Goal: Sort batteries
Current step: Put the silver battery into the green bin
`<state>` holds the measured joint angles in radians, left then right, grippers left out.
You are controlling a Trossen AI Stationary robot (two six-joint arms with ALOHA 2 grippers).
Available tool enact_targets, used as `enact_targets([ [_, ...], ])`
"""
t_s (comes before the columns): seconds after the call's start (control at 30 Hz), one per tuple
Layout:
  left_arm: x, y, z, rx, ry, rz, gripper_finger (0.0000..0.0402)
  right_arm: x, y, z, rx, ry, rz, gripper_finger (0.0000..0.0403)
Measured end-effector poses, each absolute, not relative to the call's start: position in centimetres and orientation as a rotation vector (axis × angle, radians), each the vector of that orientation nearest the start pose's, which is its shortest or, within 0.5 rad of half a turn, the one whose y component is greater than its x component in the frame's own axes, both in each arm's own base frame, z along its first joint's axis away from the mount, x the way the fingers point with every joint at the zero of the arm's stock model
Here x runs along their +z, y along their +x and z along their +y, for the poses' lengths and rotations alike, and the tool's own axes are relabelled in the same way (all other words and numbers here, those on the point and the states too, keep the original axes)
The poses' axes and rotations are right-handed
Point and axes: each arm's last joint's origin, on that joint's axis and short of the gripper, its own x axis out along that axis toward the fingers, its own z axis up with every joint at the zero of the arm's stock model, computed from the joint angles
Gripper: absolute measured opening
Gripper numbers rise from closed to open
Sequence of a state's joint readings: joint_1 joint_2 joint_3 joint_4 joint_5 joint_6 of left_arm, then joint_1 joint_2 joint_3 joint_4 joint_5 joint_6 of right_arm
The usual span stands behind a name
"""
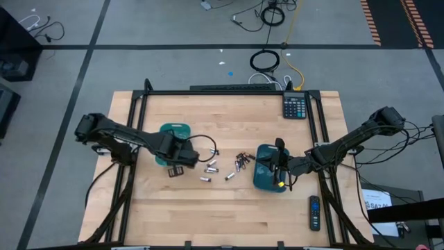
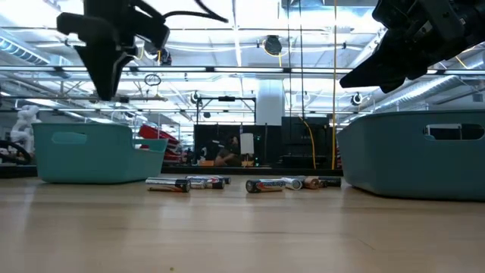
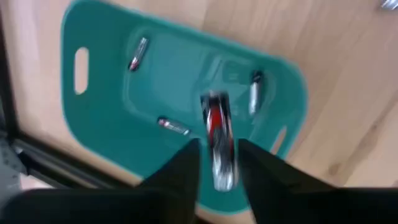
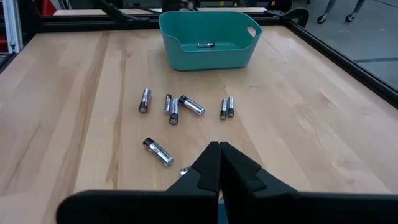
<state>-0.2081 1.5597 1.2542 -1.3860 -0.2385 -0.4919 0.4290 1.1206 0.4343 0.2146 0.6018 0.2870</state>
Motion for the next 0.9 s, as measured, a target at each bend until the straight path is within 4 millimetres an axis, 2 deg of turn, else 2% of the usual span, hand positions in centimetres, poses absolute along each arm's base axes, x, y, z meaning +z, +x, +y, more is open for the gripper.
enact_targets([
  [0.13,25.6,25.3,-4.7,0.418,0.006,1.589,0.0209,19.1,20.2,7.4,-0.226,0.049,0.382,0.0],
  [0.23,26.0,26.1,-4.8,0.39,0.008,1.501,0.0232,19.1,20.2,7.4,-0.226,0.05,0.381,0.0],
  [0.3,25.9,27.1,-5.4,0.337,0.011,1.408,0.0235,19.1,20.2,7.4,-0.226,0.05,0.382,0.0],
  [0.4,24.7,28.9,-6.9,0.218,0.055,1.336,0.0237,19.1,20.2,7.4,-0.226,0.05,0.381,0.0],
  [0.63,20.6,32.0,-9.0,0.013,0.084,1.342,0.0223,19.0,20.1,7.4,-0.23,0.062,0.384,0.0],
  [0.9,17.3,33.7,-9.6,-0.049,0.108,1.367,0.0196,19.0,20.1,7.4,-0.23,0.062,0.385,0.0],
])
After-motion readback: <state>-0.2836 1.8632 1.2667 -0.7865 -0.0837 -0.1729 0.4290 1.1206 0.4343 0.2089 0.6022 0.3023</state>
